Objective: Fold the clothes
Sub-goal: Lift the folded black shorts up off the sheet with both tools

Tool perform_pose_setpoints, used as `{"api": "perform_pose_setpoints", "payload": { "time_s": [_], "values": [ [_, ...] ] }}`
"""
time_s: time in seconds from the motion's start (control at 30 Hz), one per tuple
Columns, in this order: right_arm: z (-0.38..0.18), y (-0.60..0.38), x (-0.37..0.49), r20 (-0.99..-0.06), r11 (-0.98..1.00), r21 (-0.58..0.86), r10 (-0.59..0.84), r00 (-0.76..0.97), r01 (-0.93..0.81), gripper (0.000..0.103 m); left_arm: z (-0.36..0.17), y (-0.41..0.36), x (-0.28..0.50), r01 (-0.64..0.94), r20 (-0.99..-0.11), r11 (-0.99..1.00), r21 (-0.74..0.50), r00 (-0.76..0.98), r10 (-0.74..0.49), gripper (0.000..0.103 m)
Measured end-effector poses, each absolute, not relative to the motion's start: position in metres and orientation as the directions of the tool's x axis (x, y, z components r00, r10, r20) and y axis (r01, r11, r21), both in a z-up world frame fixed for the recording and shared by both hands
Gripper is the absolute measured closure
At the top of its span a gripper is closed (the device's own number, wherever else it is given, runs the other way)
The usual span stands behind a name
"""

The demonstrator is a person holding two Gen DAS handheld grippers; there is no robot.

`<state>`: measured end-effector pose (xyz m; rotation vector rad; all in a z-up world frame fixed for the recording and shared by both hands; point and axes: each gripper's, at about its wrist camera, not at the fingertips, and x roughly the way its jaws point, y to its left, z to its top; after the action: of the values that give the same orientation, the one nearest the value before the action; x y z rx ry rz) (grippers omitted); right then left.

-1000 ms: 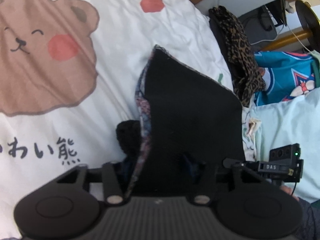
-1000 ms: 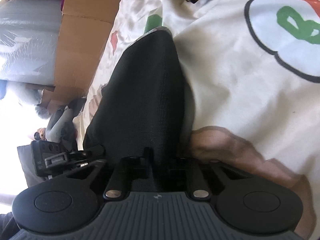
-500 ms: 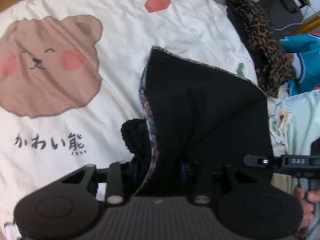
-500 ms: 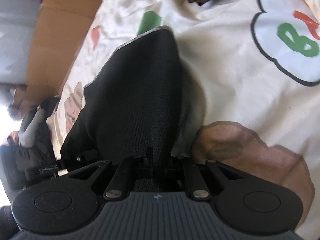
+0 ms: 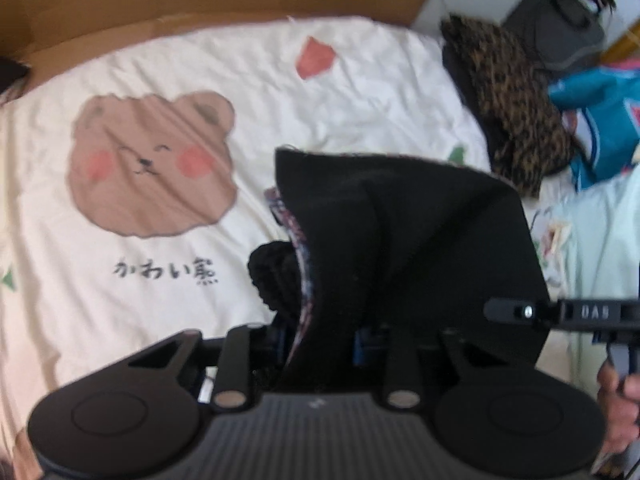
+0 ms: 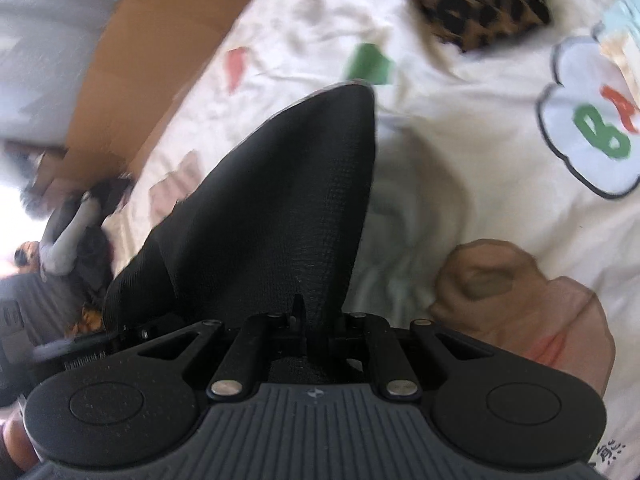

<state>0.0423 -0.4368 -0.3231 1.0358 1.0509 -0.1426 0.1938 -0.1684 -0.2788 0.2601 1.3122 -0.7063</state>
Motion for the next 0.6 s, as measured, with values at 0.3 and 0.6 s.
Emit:
{"api": "perform_pose_setpoints", "payload": {
  "time_s": [0.3, 0.6],
  "values": [
    [-0.212, -0.433, 0.046, -0.742, 0.640, 0.620, 0.288, 0.606, 0.455, 0.096, -0.188, -0.167, 0.185, 0.588, -0.876, 0.765, -0.262, 0.188, -0.444, 0.073],
    [-0.116, -0.413, 0.050, -0.726, 0.723, 0.567, 0.214, 0.653, 0.394, 0.096, -0.105, -0.138, 0.169, 0.570, -0.802, 0.769, -0.289, 0.295, -0.520, 0.073]
  ]
}}
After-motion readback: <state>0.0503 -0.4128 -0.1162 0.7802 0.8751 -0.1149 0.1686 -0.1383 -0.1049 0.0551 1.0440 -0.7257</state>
